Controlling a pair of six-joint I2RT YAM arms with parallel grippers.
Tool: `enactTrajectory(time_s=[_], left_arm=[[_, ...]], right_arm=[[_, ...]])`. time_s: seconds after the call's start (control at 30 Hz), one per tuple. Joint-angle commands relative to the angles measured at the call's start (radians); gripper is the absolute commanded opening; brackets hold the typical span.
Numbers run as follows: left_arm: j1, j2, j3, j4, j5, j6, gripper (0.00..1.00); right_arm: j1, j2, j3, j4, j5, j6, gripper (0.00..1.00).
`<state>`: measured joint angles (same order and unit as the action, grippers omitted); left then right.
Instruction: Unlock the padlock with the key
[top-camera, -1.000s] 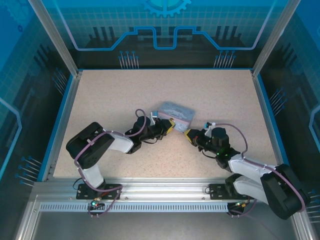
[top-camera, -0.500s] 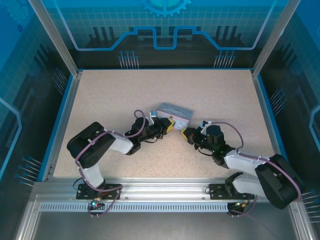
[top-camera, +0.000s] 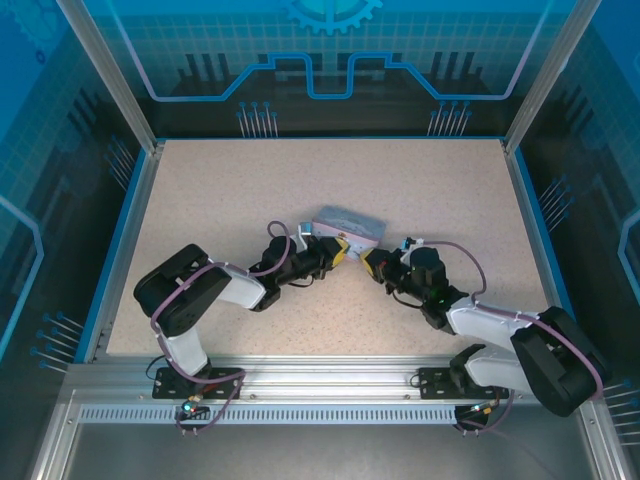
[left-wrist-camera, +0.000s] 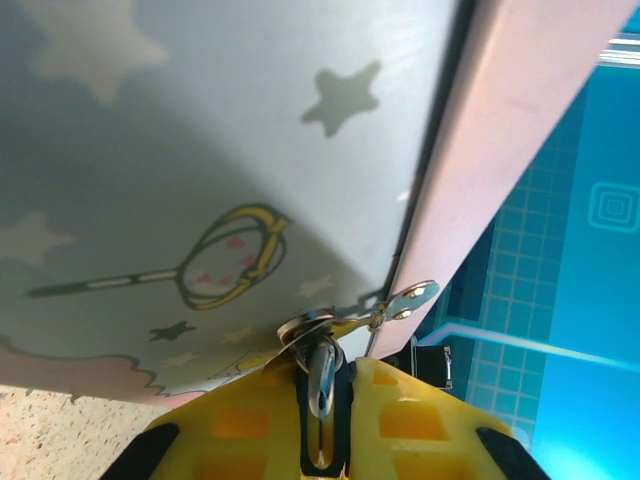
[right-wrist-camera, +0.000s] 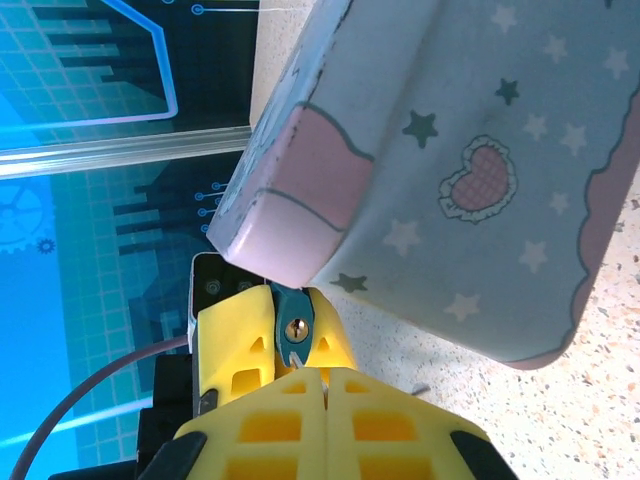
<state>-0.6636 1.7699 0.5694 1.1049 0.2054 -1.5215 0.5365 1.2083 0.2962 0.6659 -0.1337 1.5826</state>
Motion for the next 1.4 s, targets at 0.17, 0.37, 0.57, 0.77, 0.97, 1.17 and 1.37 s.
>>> enactTrajectory(time_s=[0.17, 0.37, 0.57, 0.77, 0.97, 1.17, 1.37], left_arm=[[0.006, 0.003, -0.011, 0.093, -0.016, -0.024, 0.0], [0.005, 0.001, -0.014, 0.098, -0.015, -0.025, 0.0], [0.006, 0.003, -0.013, 0.1, -0.016, -0.027, 0.0], [0.006, 0.005, -0.015, 0.107, -0.016, -0.028, 0.0], [0.006, 0.005, -0.016, 0.108, -0.014, -0.03, 0.0], [0.006, 0.006, -0.02, 0.109, -0.016, -0.031, 0.0], [0.005, 0.009, -0.023, 0.11, -0.018, -0.03, 0.0]], right_arm=[[0.027, 0.053, 0.05, 0.034, 0.032, 0.013, 0.0], [0.033, 0.075, 0.057, 0.044, 0.042, 0.017, 0.0], [0.034, 0.082, 0.06, 0.046, 0.047, 0.017, 0.0], [0.034, 0.095, 0.067, 0.058, 0.046, 0.019, 0.0], [0.034, 0.111, 0.075, 0.064, 0.045, 0.02, 0.0], [0.033, 0.122, 0.081, 0.074, 0.043, 0.022, 0.0], [0.035, 0.1, 0.069, 0.065, 0.043, 0.019, 0.0]])
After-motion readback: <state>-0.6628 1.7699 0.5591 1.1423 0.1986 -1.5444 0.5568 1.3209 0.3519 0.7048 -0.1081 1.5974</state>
